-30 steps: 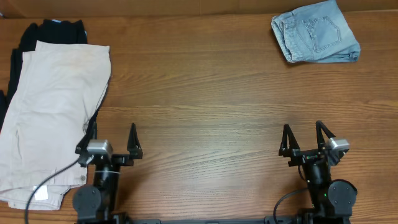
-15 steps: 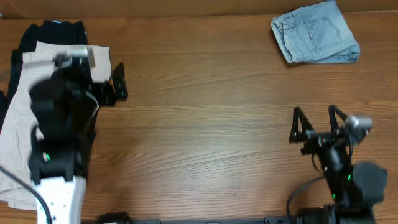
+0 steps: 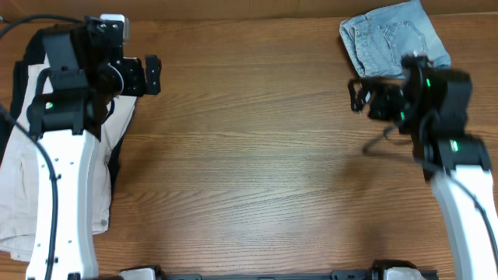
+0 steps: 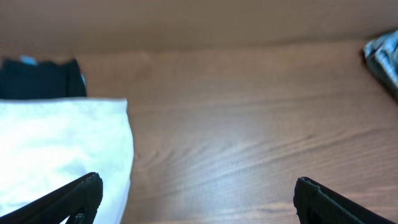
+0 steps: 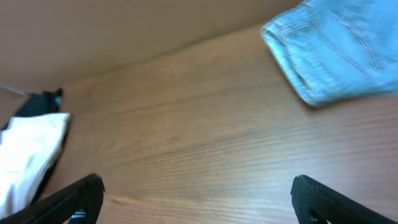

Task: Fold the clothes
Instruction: 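Reach the left gripper to the beige shorts on the pile and grasp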

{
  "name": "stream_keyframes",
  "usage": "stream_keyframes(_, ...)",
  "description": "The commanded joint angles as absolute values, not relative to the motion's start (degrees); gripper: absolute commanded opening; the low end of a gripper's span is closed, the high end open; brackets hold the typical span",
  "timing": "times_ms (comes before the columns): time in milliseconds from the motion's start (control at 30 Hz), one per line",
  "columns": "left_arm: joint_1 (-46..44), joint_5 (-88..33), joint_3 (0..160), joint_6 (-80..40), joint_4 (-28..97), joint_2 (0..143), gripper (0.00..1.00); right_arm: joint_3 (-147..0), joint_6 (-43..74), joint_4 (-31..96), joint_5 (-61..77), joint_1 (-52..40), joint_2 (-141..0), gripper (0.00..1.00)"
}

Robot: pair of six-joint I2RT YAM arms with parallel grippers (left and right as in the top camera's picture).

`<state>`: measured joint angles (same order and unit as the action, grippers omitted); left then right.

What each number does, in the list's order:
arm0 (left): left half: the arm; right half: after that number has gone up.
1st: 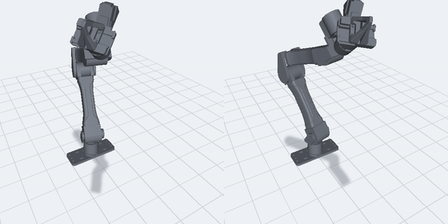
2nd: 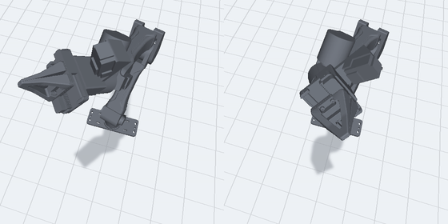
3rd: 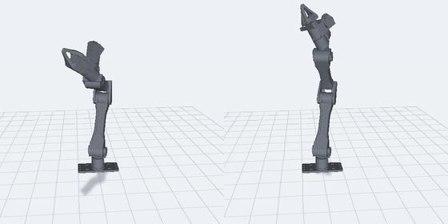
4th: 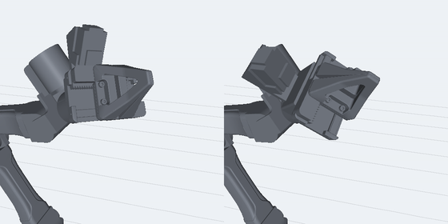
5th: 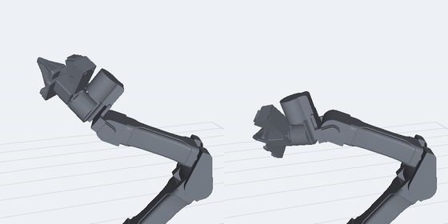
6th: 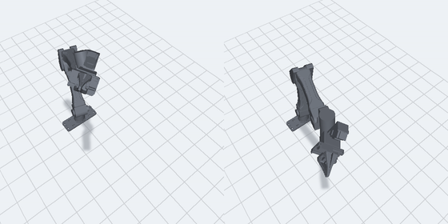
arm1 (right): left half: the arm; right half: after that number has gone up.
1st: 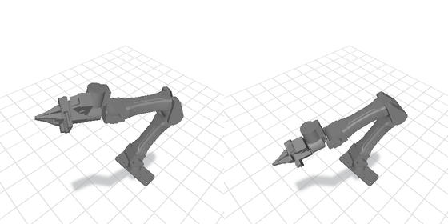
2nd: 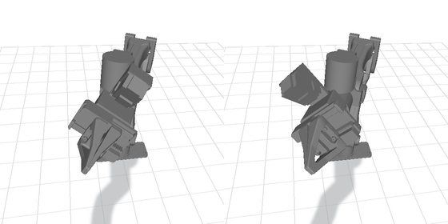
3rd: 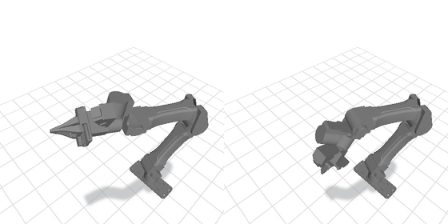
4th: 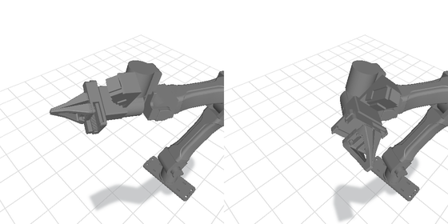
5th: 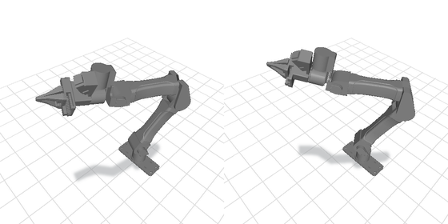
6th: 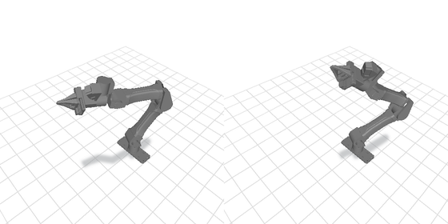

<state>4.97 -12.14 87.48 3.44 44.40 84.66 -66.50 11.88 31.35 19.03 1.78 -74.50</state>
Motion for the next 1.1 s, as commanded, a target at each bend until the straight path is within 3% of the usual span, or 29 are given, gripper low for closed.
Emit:
stream_keyframes(0, 5.4, -11.6, 88.9, 4.8, 45.5, 87.3, 1.0, -69.7, 12.5, 25.3, 30.2, 1.5, -81.4, 1.0)
stream_keyframes(200, 9.0, -5.5, 88.9, 5.4, 49.7, 91.9, 1.0, -69.7, 12.5, 14.5, 49.6, 1.5, -91.0, 1.0)
stream_keyframes(567, 18.8, -7.5, 88.9, 15.9, 52.8, 102.9, 0.96, -69.6, 12.4, 13.8, 48.9, -4.1, -98.7, 0.96)
stream_keyframes(733, 18.5, -7.5, 88.9, 18.7, 54.2, 107.9, 0.79, -69.4, 12.4, 14.2, 41.6, -8.4, -99.3, 0.87)
stream_keyframes(767, 18.5, -7.3, 88.9, 18.6, 54.2, 108.7, 0.72, -69.4, 12.4, 14.5, 40.3, -9.2, -99.3, 0.86)
stream_keyframes(800, 18.5, -6.0, 88.9, 17.8, 55.4, 110.5, 0.53, -69.4, 12.4, 16.3, 36.4, -10.8, -99.3, 0.85)
stream_keyframes(933, 18.8, -0.1, 88.9, 13.3, 55.9, 113.8, 0.55, -69.3, 12.4, 19.7, 29.6, -13.4, -99.3, 0.85)
stream_keyframes(1067, 18.8, 0.8, 88.9, 11.2, 56.0, 115.1, 0.49, -68.6, 12.4, 20.1, 25.3, -15.7, -99.4, 0.86)
